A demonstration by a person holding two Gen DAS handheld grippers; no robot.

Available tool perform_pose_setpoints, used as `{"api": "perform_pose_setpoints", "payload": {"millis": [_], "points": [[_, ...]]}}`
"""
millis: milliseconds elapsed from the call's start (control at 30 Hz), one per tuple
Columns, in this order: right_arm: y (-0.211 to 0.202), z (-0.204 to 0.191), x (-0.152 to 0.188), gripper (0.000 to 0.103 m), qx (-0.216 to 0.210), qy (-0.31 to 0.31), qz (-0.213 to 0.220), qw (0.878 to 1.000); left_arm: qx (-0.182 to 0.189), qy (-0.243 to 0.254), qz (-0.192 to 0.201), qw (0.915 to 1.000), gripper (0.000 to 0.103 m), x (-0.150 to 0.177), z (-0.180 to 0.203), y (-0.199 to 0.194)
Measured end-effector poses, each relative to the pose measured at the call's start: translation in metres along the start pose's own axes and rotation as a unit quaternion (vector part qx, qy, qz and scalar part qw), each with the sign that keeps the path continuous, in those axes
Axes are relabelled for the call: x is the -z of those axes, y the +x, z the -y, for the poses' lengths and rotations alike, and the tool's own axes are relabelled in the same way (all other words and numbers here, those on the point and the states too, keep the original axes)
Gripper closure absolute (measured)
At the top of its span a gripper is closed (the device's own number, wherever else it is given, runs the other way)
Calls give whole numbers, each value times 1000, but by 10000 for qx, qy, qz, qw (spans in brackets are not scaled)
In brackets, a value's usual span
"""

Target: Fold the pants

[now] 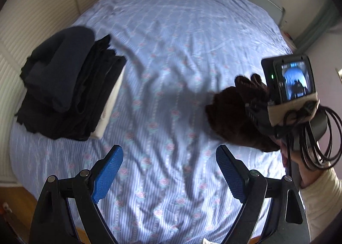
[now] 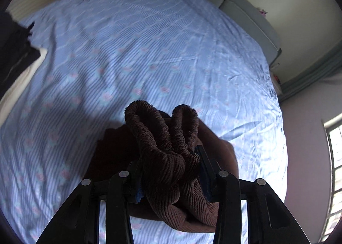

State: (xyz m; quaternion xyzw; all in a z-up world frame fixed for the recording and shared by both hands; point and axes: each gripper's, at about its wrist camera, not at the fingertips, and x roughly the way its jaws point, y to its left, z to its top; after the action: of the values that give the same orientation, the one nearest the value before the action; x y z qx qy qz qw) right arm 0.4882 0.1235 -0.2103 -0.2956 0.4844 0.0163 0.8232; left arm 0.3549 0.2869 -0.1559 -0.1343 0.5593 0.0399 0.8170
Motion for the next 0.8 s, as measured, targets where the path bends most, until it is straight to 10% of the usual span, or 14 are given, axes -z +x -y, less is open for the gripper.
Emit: {"api": "perform_pose_setpoints", "payload": {"millis": [300,533,800], "points": [[-64,-25,8,34,-947,-381,581,9931,-331,-205,262,9989,14,3,-11,-7],[-103,74,62,27,-1825,1677,921,9644,96,389,777,9962,14,7,29,-27],[-42,187,153,27,-1588,3169,214,9348,748,943,638,9907,13,-8,118,4]]}}
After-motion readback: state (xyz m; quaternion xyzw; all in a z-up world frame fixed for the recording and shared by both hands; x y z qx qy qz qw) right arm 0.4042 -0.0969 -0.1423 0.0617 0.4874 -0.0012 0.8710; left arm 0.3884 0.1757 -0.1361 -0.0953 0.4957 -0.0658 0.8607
